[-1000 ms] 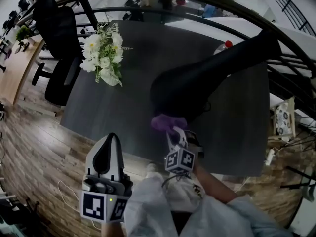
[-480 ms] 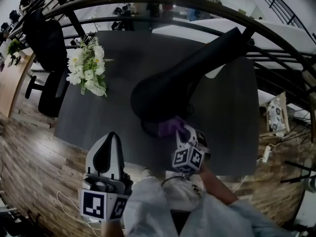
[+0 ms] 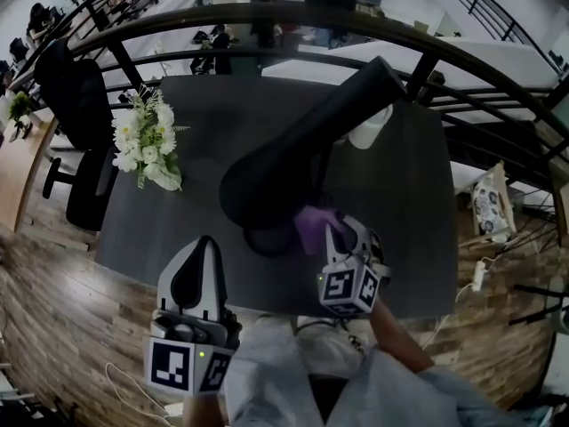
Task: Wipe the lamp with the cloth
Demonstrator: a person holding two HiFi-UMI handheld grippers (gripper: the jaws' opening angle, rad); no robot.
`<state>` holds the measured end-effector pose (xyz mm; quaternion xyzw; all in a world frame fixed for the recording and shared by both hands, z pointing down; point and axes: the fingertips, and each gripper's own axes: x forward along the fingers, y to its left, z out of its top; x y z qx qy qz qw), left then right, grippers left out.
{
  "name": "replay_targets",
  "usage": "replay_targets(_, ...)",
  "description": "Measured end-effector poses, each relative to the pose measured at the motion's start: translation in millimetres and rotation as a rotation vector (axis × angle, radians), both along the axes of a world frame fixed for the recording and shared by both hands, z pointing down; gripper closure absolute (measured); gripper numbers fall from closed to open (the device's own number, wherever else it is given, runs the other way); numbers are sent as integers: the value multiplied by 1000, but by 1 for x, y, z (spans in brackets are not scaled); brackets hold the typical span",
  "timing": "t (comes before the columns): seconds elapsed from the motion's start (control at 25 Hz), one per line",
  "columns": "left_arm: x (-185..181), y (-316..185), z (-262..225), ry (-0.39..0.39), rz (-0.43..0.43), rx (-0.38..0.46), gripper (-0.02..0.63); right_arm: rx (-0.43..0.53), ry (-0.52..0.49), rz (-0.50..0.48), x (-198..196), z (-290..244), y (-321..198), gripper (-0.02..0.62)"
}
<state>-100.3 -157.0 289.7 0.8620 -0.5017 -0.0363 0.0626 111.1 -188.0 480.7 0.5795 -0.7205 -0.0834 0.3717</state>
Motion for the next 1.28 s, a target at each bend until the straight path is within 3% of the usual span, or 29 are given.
replay_targets(0.4,22,-3,-3,-24,52,-17,598,201,-61,65,26,-88,0,534)
replay_targets(0.68,34,-7,-20,-3,79,39,600,301,-111,65,26,-138,2,534)
replay_targets(0.92,39,-7,-27,-7,96,57,600,413,-213,65,28,-182,11,534)
replay_targets(1.28,38,-12,-32,-1,98,80,600,474,-273,71,29,-223,21,534)
